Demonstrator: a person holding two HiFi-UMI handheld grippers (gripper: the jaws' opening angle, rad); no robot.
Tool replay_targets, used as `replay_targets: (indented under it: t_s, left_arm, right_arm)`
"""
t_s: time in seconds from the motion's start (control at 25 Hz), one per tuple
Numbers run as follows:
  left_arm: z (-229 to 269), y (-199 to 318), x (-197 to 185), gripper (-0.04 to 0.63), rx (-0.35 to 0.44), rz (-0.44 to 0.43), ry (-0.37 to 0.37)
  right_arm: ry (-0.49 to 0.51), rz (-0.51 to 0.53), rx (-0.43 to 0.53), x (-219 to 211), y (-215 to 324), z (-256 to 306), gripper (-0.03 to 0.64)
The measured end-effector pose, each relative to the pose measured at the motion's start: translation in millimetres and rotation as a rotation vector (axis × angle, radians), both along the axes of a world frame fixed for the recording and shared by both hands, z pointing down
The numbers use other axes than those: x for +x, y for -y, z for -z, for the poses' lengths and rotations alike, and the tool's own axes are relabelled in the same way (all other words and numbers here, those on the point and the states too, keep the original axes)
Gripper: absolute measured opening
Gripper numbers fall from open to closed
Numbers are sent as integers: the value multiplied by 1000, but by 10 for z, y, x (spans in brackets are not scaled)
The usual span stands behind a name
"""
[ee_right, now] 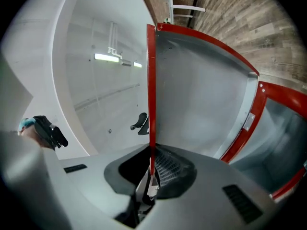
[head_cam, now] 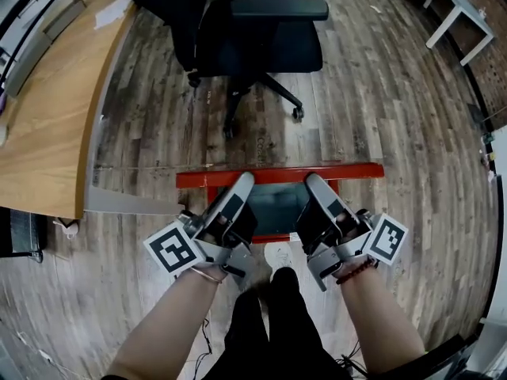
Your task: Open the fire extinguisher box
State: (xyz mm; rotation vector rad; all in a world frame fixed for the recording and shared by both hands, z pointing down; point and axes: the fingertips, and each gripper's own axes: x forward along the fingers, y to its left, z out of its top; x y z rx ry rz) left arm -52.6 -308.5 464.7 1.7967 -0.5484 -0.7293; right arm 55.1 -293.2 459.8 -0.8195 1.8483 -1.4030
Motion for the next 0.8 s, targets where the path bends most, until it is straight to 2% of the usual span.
replay_targets:
  t_s: [0.44,0.68,0.8]
  left_arm:
    - [81,523,7,57,-151,85,-28]
    - [15,879,17,57,-228,168,-71]
    - [-48,1080,27,57,-263,177,-61]
  right_arm:
    - [29,26,-81,4,541,75,31]
    - [43,5,-152,39,908,11,28]
    - [43,16,-189,45,1112,-59,28]
